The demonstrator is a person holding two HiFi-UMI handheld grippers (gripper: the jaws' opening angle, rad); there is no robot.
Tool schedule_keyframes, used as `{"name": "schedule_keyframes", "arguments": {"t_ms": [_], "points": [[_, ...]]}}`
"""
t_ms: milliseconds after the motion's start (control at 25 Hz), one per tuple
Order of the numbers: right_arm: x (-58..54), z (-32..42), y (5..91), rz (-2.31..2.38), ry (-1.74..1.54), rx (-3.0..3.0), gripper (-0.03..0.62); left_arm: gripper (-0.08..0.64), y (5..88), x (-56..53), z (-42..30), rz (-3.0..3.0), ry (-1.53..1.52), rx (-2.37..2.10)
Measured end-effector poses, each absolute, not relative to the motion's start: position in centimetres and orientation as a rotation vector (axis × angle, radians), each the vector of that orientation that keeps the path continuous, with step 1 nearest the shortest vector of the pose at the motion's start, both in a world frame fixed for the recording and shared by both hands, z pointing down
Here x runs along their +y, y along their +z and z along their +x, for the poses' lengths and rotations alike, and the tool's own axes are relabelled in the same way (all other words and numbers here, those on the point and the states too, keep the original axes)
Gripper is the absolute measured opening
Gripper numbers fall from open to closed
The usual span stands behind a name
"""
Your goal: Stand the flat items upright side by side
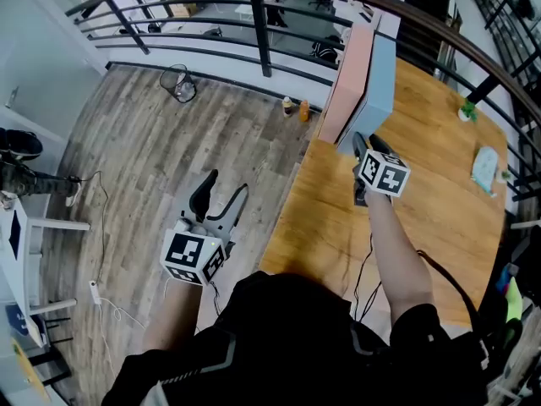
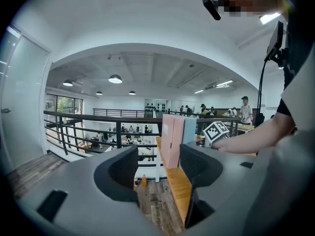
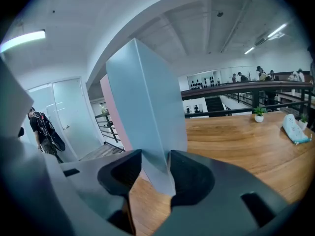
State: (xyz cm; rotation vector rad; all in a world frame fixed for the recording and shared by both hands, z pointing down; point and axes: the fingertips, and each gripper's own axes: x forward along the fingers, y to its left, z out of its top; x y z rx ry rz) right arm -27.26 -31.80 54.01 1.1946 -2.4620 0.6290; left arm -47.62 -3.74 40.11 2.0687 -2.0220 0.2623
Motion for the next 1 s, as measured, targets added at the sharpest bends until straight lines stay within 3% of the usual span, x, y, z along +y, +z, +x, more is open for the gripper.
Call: {"name": "schedule_keyframes", "arguments": {"t_ms": [640,1000], "points": [[-33.5,-27.1,53.6,1.237,0.607,-2.415,0.199,0.271,40.0,-3.2,-48.3,2.04,0.176,-2.021],[-28.4,-21.4,45.5,1.201,0.584,-2.593,0.219,0.271,38.0,-8.0,-43.8,2.194,0.114,-1.929]]}}
